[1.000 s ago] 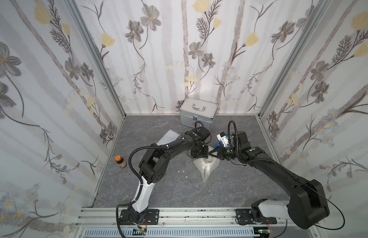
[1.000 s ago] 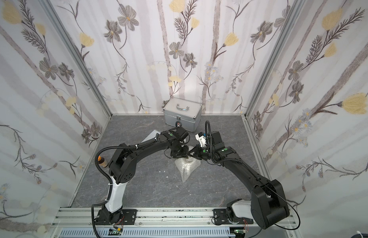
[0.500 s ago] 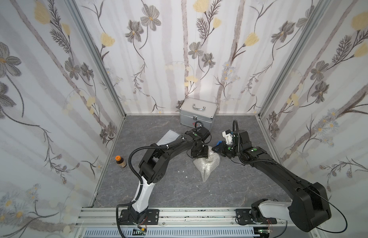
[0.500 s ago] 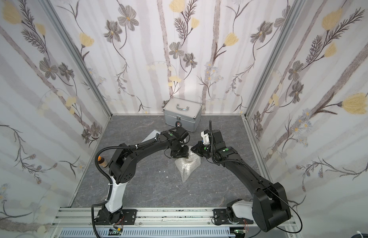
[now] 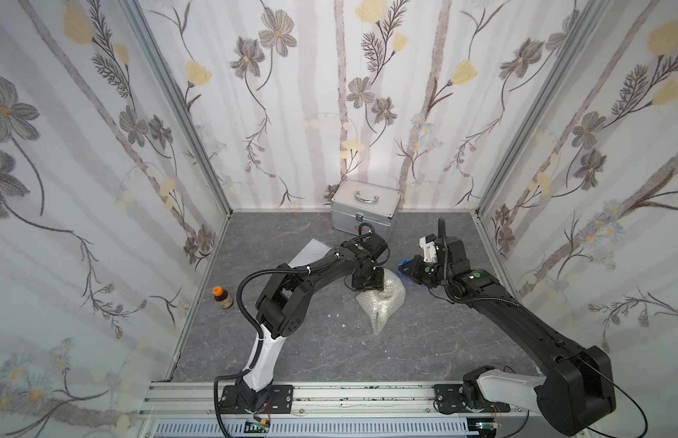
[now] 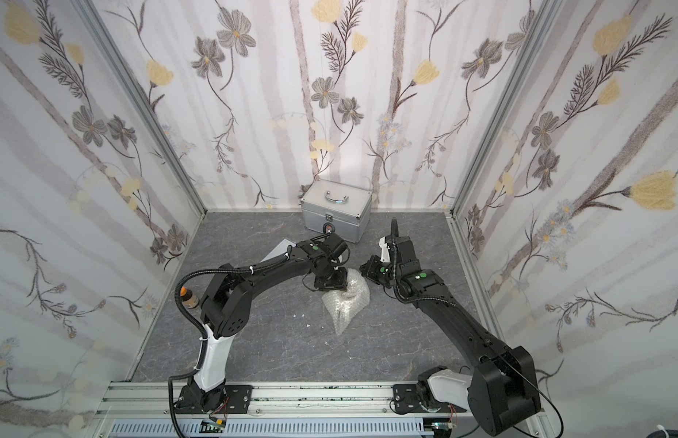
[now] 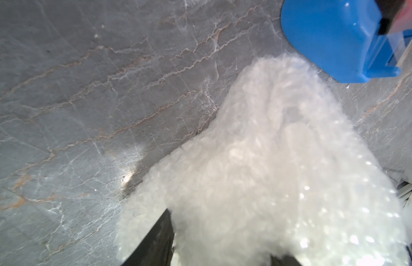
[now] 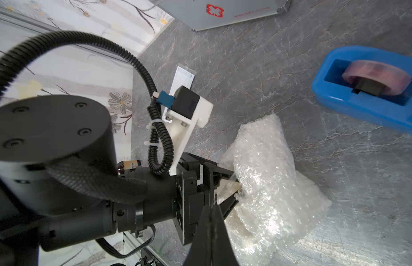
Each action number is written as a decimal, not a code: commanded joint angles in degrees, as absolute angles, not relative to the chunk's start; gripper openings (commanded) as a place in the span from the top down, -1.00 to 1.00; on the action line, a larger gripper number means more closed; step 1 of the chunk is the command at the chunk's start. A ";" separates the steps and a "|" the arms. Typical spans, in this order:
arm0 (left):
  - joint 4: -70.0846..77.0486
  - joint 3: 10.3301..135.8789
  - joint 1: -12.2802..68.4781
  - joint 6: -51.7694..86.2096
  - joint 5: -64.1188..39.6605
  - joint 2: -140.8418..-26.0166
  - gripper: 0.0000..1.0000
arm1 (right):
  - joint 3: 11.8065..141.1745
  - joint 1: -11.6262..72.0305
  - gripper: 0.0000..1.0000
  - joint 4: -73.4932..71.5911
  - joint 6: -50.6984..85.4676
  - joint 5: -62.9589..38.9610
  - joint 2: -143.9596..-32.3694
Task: Wrap mugs in bubble wrap
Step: Stick the tape on the bubble wrap.
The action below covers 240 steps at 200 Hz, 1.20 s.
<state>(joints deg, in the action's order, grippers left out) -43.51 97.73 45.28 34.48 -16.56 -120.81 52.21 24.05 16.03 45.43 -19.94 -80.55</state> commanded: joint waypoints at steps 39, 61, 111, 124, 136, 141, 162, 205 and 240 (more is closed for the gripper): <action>-42.81 97.47 45.26 34.72 -16.20 -120.41 -0.07 | 49.93 26.34 1.00 7.81 49.22 -22.39 -83.56; -42.80 97.47 45.27 34.76 -16.17 -120.39 -0.07 | 47.72 27.48 1.00 5.27 50.81 -22.76 -84.57; -42.63 97.56 45.26 34.72 -16.25 -120.32 -0.07 | 45.85 29.25 1.00 2.84 52.50 -22.50 -86.85; -42.63 97.56 45.33 34.72 -16.25 -120.32 -0.07 | 45.12 29.62 1.00 2.63 52.98 -22.21 -87.39; -42.54 97.48 45.25 34.81 -16.25 -120.28 -0.06 | 44.23 29.83 1.00 2.42 53.42 -21.53 -87.70; -42.50 97.47 45.31 34.88 -16.25 -120.22 -0.06 | 43.87 29.88 1.00 2.33 53.60 -21.32 -87.80; -42.52 97.38 45.26 34.81 -16.23 -120.23 -0.06 | 43.15 30.28 1.00 1.43 54.51 -21.37 -88.37; -42.29 97.38 45.26 34.89 -16.38 -120.14 -0.06 | 40.03 31.06 1.00 1.23 56.16 -20.63 -88.62; -42.44 97.38 45.26 34.91 -16.41 -119.58 -0.06 | 41.02 31.04 1.00 1.93 56.09 -19.92 -89.59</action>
